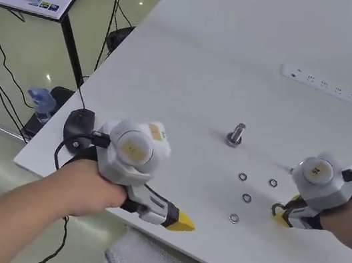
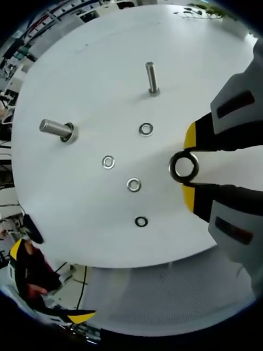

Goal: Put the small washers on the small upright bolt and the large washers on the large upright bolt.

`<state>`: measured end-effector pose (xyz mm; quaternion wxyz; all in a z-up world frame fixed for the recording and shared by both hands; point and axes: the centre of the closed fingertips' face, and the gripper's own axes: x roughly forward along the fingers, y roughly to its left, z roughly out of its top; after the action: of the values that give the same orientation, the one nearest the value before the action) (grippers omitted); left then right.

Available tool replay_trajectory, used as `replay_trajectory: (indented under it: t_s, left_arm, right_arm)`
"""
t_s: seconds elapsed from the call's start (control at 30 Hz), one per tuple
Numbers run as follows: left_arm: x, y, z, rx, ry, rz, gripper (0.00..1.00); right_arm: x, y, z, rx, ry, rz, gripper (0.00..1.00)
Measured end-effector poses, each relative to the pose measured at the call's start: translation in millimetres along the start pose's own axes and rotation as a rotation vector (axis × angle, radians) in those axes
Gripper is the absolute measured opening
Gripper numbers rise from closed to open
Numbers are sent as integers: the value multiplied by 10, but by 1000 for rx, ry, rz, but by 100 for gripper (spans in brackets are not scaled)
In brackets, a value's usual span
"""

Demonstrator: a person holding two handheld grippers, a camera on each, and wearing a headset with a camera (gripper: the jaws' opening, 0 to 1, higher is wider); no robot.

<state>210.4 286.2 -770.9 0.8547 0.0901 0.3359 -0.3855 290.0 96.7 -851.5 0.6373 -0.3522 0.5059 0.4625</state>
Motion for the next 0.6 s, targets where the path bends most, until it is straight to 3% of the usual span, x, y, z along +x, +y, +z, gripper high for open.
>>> replay_trajectory:
  t_s: [0.2,0.6]
  left_arm:
    - [26,-30,-2,2,4,-5,100]
    - [35,19,-64,10,33,10,100]
  right_arm:
    - [-183,-14,159,-29,-11,3,21]
    - [-369,-161,382,-73,10,13,22]
